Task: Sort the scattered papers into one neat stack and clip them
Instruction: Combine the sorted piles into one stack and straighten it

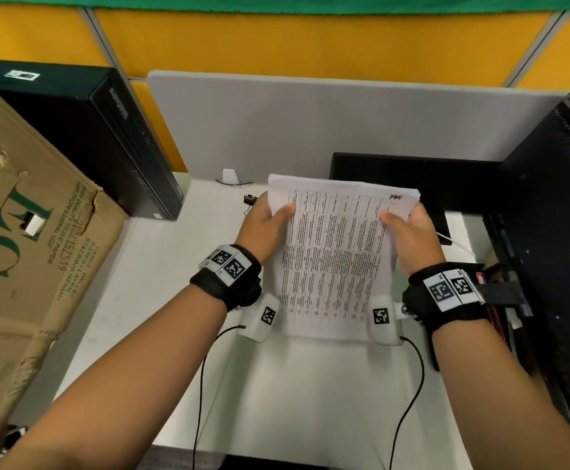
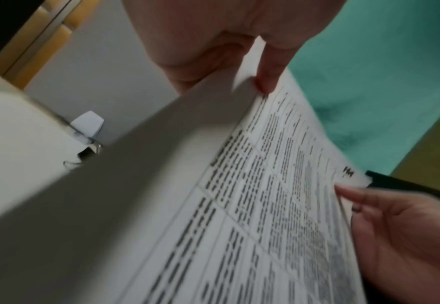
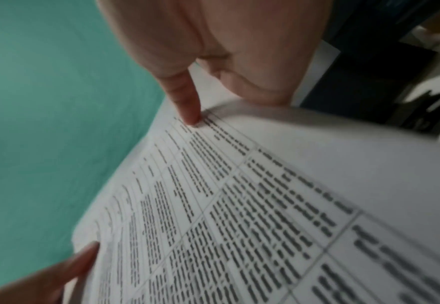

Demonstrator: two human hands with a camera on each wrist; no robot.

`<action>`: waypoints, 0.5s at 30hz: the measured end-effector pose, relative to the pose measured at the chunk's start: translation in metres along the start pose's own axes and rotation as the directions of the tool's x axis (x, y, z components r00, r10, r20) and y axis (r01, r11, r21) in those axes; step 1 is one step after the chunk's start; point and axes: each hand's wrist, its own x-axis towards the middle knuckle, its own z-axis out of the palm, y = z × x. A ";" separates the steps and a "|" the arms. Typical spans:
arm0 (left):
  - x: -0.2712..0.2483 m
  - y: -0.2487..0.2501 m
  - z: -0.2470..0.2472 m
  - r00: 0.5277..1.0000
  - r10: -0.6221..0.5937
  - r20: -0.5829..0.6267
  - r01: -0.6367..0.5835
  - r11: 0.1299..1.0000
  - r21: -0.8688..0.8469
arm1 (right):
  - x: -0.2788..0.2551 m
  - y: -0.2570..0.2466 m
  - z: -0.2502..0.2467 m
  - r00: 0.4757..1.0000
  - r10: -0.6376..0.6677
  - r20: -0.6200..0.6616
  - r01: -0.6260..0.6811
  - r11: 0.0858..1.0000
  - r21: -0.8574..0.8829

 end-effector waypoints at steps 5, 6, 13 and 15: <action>-0.003 -0.053 0.003 0.942 -0.334 0.033 0.328 0.936 0.124 | 0.010 0.057 0.017 0.967 0.255 0.023 -0.251 0.961 -0.118; -0.007 -0.069 0.006 0.910 -0.414 0.028 0.406 0.903 0.142 | 0.014 0.076 0.020 0.948 0.317 0.026 -0.308 0.936 -0.173; -0.021 -0.122 0.014 0.876 -0.481 0.035 0.472 0.871 0.135 | 0.034 0.157 0.030 0.888 0.459 -0.022 -0.436 0.827 -0.354; -0.019 -0.125 0.014 0.905 -0.422 0.051 0.416 0.904 0.097 | 0.039 0.161 0.032 0.888 0.459 -0.015 -0.428 0.815 -0.390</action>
